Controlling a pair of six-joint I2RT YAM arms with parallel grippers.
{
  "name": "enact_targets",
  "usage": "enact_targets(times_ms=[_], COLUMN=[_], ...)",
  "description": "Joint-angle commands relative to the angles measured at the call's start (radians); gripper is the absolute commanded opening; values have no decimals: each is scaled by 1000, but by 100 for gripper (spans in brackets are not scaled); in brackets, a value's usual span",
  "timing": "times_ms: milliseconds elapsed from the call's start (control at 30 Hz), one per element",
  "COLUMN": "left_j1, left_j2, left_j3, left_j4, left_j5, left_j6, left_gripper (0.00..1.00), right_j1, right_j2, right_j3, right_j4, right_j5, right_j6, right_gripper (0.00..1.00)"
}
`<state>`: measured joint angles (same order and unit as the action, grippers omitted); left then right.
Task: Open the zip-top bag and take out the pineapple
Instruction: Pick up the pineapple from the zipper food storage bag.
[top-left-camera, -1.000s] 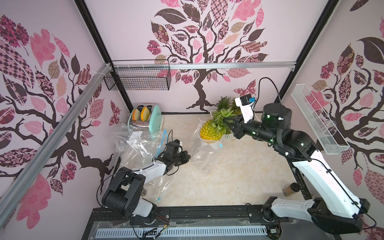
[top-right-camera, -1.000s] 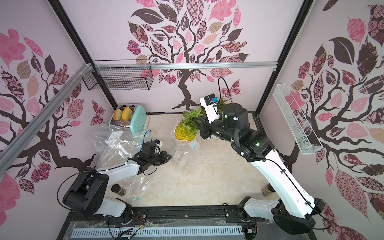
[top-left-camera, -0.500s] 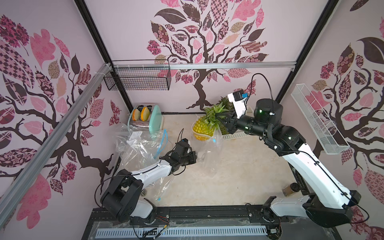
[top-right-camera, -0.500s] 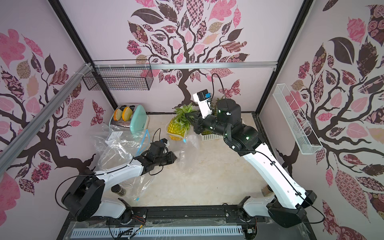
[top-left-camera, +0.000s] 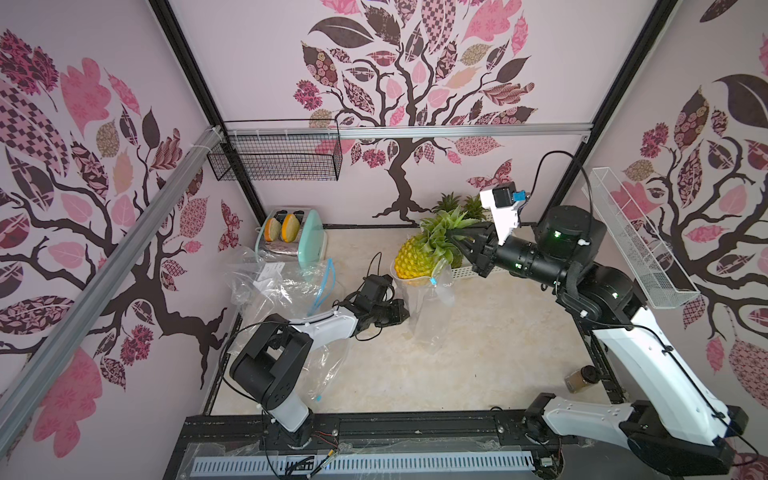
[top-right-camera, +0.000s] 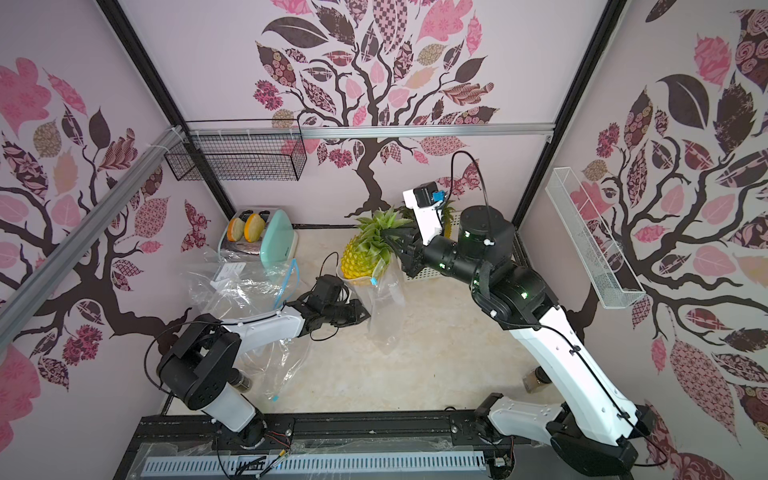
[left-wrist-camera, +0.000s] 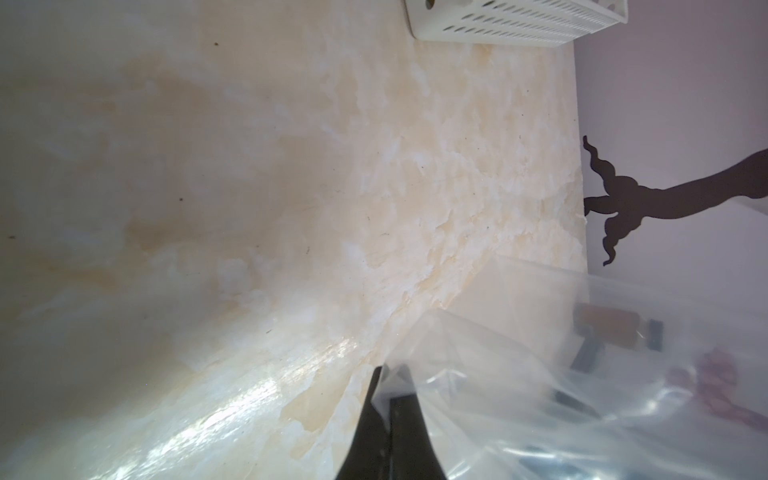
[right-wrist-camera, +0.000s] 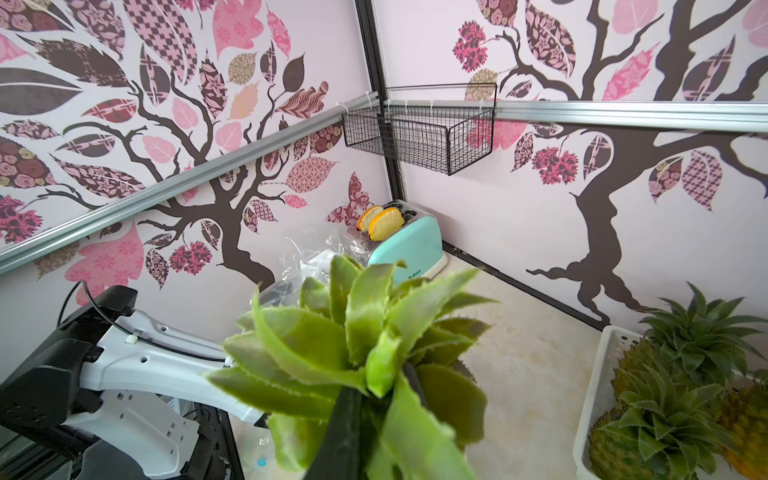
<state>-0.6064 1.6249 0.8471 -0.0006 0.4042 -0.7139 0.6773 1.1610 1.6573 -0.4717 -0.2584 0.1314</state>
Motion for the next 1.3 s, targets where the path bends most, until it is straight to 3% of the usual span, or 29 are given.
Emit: enact_targets(times_ms=[0, 167, 367, 567, 733, 867, 933, 1033, 1267], left_j1=[-26, -153, -290, -323, -342, -415, -469, -530, -564], left_j2=[-55, -165, -152, -135, -228, -275, -264, -197, 5], left_j3=[-32, -15, -17, -42, -16, 107, 189, 276, 359], left_j4=[-28, -150, -201, -216, -327, -556, -698, -836, -969], left_j5=[30, -73, -121, -115, -134, -265, -401, -539, -697], left_j6=[-9, -8, -43, -55, -11, 71, 107, 131, 178], left_gripper=[0, 0, 0, 0, 0, 0, 0, 0, 0], right_j1=[-5, -4, -5, -5, -5, -5, -5, -5, -7], right_j2=[-63, -51, -17, -3, 13, 33, 52, 72, 70], right_j3=[15, -9, -11, 19, 14, -23, -32, -25, 31], right_j4=[267, 320, 386, 424, 418, 427, 430, 430, 410], right_j5=[-4, 9, 18, 45, 69, 66, 56, 40, 13], right_j6=[15, 23, 25, -12, -38, -35, -33, -29, -33], right_gripper=[0, 0, 0, 0, 0, 0, 0, 0, 0])
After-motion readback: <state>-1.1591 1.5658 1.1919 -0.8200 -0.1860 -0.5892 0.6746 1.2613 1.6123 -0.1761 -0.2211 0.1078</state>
